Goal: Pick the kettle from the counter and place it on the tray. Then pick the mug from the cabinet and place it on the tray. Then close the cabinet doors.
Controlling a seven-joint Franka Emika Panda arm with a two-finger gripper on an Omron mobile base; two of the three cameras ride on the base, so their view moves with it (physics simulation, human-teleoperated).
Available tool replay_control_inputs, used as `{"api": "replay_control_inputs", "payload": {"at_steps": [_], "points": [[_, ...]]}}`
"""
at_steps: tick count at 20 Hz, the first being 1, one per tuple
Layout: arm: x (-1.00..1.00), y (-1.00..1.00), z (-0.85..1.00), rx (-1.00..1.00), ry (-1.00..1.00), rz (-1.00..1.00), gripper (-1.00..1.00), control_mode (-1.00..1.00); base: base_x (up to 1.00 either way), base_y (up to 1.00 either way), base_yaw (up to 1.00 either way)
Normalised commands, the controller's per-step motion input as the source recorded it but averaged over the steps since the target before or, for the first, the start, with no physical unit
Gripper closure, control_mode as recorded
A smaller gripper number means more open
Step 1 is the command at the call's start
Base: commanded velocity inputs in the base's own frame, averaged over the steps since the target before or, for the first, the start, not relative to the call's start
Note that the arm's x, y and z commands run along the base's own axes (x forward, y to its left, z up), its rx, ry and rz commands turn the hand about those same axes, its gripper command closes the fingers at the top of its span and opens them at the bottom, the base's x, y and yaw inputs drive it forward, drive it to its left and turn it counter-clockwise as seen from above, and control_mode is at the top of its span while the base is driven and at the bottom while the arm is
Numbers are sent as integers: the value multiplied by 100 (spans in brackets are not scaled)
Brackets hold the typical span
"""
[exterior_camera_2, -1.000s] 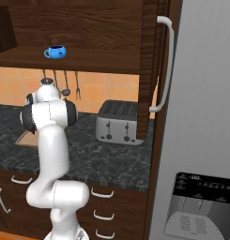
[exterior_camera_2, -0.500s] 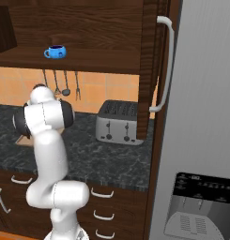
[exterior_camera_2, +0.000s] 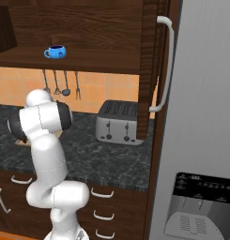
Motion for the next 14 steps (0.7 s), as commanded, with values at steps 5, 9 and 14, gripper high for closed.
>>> {"api": "replay_control_inputs", "payload": {"at_steps": [5,9,14], "points": [[-30,0,12,0,-4,-2,-100,-100,0,0,0],[-49,0,53,0,-13,-8,-100,-100,0,0,0],[-46,0,75,0,-20,-4,-100,-100,0,0,0]]}}
